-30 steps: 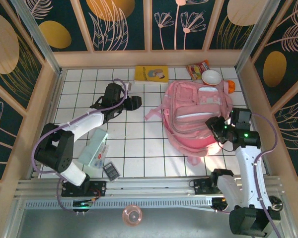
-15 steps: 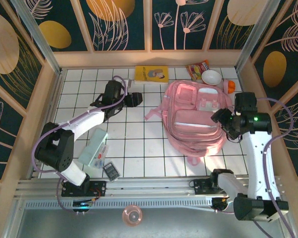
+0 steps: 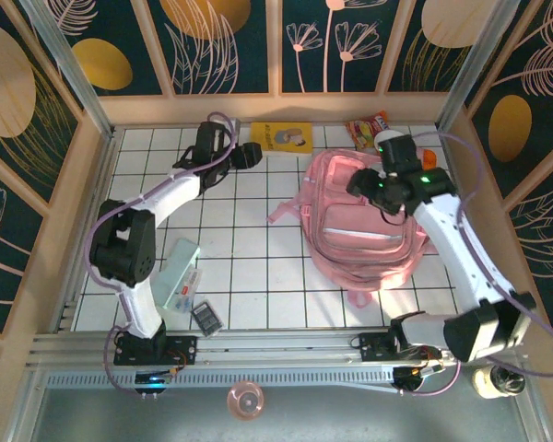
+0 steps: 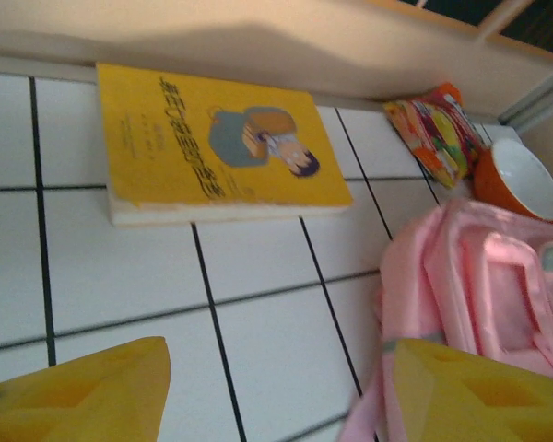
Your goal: Pack the student bag
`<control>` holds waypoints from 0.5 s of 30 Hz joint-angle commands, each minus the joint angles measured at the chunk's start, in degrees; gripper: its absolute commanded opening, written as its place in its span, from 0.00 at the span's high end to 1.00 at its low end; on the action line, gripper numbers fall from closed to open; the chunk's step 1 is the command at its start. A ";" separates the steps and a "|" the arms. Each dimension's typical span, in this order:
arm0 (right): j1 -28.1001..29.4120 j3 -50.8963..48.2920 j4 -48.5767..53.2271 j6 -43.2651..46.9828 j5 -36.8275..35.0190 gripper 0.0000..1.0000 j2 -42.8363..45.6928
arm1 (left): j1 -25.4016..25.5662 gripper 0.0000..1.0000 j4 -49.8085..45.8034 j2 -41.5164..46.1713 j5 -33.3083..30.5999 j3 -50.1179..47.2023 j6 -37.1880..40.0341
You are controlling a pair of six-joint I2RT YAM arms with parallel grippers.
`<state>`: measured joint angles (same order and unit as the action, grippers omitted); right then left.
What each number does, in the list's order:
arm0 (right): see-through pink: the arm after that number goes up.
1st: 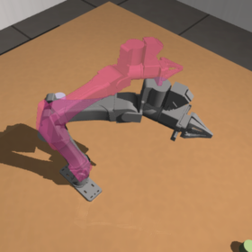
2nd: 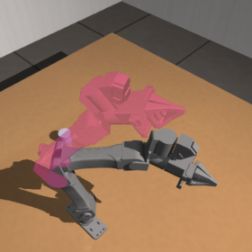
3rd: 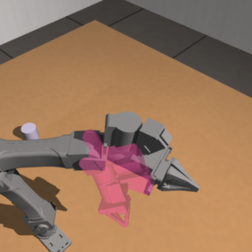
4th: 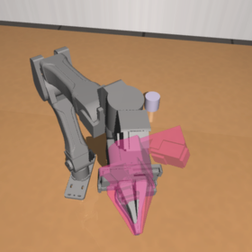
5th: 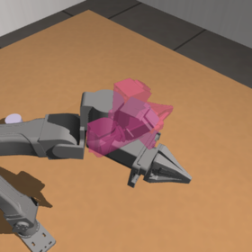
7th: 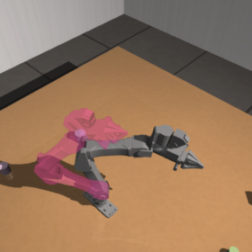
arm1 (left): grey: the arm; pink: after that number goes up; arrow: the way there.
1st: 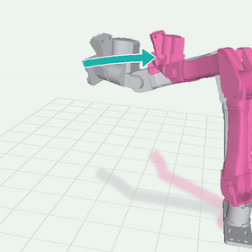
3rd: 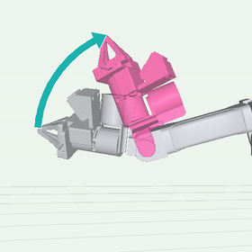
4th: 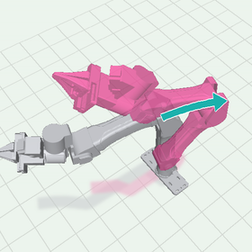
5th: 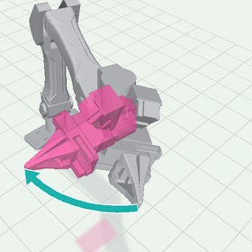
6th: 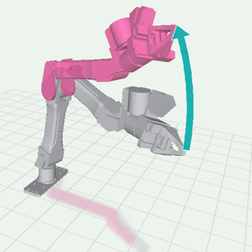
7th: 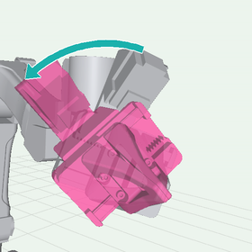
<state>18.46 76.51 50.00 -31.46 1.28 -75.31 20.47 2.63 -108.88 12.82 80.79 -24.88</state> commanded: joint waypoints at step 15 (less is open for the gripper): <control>0.68 12.75 -42.41 9.55 -2.53 0.29 -32.60 | -2.58 0.47 -9.07 -31.33 -5.38 38.11 -7.67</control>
<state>19.44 85.01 14.44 -24.14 -0.60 -104.25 18.31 -2.02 -136.46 8.95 112.64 -29.82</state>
